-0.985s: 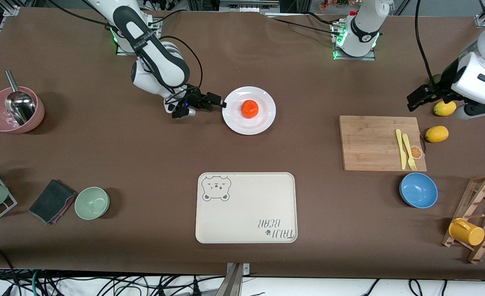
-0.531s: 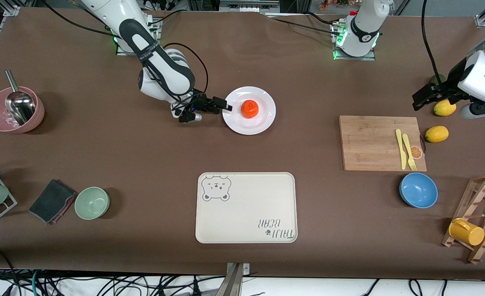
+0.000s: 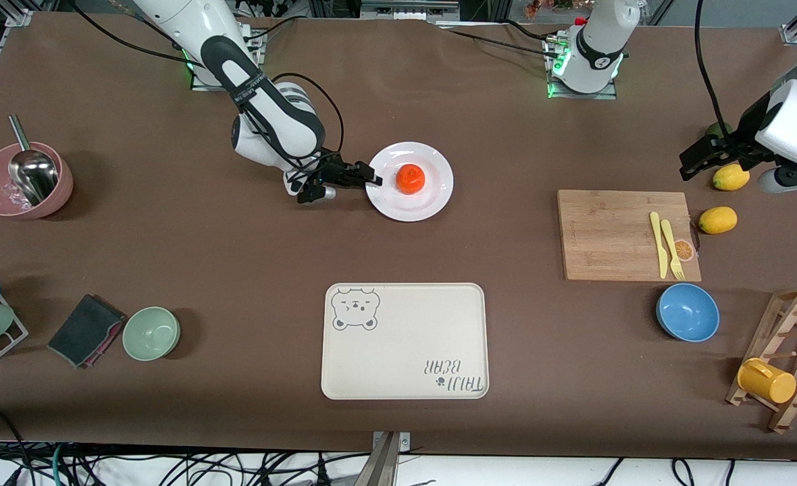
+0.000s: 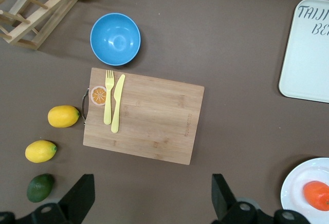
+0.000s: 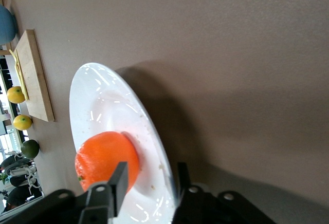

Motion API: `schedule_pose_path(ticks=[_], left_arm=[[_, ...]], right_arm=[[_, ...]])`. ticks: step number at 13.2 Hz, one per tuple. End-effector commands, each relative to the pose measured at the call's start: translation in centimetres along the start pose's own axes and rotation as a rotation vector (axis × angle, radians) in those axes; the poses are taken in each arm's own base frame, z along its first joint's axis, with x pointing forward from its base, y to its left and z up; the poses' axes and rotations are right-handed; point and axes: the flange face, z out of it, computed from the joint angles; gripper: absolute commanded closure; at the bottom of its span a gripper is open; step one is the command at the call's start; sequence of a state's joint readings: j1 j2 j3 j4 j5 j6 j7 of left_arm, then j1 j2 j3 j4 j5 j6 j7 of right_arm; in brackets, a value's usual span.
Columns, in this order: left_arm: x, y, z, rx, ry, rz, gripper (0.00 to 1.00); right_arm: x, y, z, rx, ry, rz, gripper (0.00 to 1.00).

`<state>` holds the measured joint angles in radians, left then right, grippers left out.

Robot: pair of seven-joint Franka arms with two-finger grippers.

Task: Place orange and plate with both arms
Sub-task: 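Slide the plate with the right gripper onto the bear tray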

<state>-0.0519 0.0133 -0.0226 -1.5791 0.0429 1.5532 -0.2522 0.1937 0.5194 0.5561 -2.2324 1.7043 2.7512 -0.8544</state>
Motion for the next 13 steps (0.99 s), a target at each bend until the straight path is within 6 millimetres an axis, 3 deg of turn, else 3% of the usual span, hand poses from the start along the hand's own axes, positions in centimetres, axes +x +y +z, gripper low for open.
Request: schedule_pose_path(ticks=[1,5,8,13], left_arm=[[0.5,-0.4,-1.3,-0.015,0.002,0.007,0.00],[0.5,0.4,-1.3,-0.015,0.002,0.019,0.00],[0.7,-0.3,-1.4,-0.015,0.008,0.005,0.00],[0.7,-0.4,-1.3,-0.013,0.005,0.003,0.00]], right_arm=[[0.2,0.0,0.6,-0.003,0.011,-0.019,0.73],[0.3,0.2,0.6,-0.009,0.012,-0.015,1.00],[0.3,0.2,0.6,-0.010,0.013,-0.033,1.00],[1.9,0.3,-0.5,-0.002,0.055,-0.093,1.00]])
